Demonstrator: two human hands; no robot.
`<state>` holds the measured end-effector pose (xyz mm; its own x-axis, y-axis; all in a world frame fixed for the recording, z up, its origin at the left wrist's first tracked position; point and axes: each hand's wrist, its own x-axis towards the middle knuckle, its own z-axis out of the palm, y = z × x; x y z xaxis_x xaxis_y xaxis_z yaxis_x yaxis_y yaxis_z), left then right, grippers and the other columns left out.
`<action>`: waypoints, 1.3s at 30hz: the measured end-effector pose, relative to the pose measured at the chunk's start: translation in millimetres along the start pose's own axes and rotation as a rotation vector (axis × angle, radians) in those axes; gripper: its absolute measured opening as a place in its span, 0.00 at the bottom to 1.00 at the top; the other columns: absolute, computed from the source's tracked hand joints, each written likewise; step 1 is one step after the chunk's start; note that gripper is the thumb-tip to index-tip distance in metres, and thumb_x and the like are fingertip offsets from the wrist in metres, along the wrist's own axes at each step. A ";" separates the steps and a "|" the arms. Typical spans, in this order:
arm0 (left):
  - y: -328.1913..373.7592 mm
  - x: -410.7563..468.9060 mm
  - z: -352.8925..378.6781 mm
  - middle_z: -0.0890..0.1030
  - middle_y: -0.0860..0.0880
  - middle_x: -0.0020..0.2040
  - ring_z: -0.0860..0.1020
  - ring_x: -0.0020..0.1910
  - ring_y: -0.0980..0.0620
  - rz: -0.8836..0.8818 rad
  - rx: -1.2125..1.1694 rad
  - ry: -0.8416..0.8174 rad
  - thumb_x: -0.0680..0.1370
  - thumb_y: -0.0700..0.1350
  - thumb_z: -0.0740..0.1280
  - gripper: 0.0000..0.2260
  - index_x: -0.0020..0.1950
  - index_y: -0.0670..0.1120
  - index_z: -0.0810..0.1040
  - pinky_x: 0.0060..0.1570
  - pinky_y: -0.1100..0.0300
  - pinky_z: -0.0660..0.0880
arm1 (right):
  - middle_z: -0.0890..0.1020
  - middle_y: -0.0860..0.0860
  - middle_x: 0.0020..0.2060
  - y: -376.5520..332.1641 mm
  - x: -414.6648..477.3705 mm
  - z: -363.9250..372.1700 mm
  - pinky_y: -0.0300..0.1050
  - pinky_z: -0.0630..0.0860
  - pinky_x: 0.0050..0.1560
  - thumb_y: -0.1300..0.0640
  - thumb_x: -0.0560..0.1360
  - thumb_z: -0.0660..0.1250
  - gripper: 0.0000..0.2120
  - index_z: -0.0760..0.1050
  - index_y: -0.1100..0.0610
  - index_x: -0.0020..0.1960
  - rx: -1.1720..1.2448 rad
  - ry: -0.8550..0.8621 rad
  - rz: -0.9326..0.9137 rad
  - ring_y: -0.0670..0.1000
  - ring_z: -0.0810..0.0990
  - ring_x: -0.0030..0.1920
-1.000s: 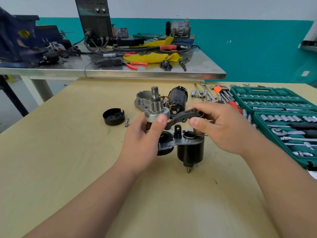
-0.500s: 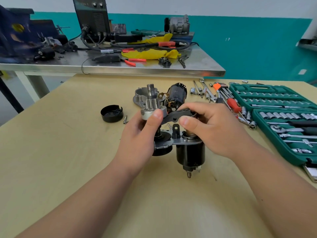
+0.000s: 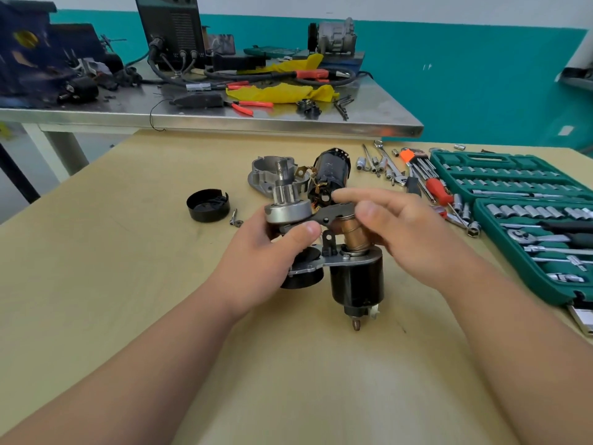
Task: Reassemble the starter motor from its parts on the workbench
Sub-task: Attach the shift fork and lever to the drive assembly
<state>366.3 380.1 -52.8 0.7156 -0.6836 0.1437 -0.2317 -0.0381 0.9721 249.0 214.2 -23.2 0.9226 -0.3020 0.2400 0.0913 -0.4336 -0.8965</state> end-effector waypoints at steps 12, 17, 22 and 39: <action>3.6 -2.4 1.9 0.82 0.62 0.38 0.80 0.38 0.65 0.022 -0.006 0.005 0.68 0.58 0.67 0.12 0.48 0.56 0.77 0.34 0.74 0.71 | 0.86 0.53 0.47 10.2 -1.3 -22.3 0.41 0.80 0.47 0.58 0.73 0.68 0.10 0.86 0.48 0.48 0.163 -0.248 0.141 0.51 0.85 0.49; 3.4 -5.0 -1.6 0.84 0.57 0.46 0.82 0.45 0.59 0.042 -0.009 0.012 0.63 0.66 0.68 0.23 0.53 0.56 0.77 0.40 0.69 0.75 | 0.86 0.52 0.48 17.2 2.2 -14.9 0.44 0.79 0.48 0.52 0.71 0.71 0.09 0.85 0.48 0.50 0.264 -0.284 0.140 0.52 0.84 0.50; 2.7 -4.9 -3.7 0.84 0.56 0.46 0.83 0.45 0.60 0.050 -0.056 -0.001 0.67 0.60 0.69 0.17 0.53 0.55 0.79 0.39 0.70 0.75 | 0.85 0.58 0.51 17.0 1.3 -11.6 0.53 0.81 0.53 0.39 0.60 0.79 0.27 0.83 0.54 0.52 0.222 -0.265 0.123 0.58 0.83 0.52; -1.8 3.0 -8.0 0.84 0.57 0.46 0.82 0.47 0.61 0.058 -0.064 0.049 0.67 0.66 0.61 0.24 0.53 0.52 0.80 0.44 0.66 0.77 | 0.72 0.47 0.62 4.8 -9.8 45.1 0.36 0.72 0.58 0.48 0.71 0.63 0.28 0.68 0.57 0.69 -0.392 0.118 -0.415 0.43 0.73 0.59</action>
<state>374.1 384.0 -52.6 0.7342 -0.6464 0.2076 -0.2322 0.0482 0.9715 257.3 253.4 -46.6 0.7890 -0.1223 0.6021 0.2700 -0.8112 -0.5187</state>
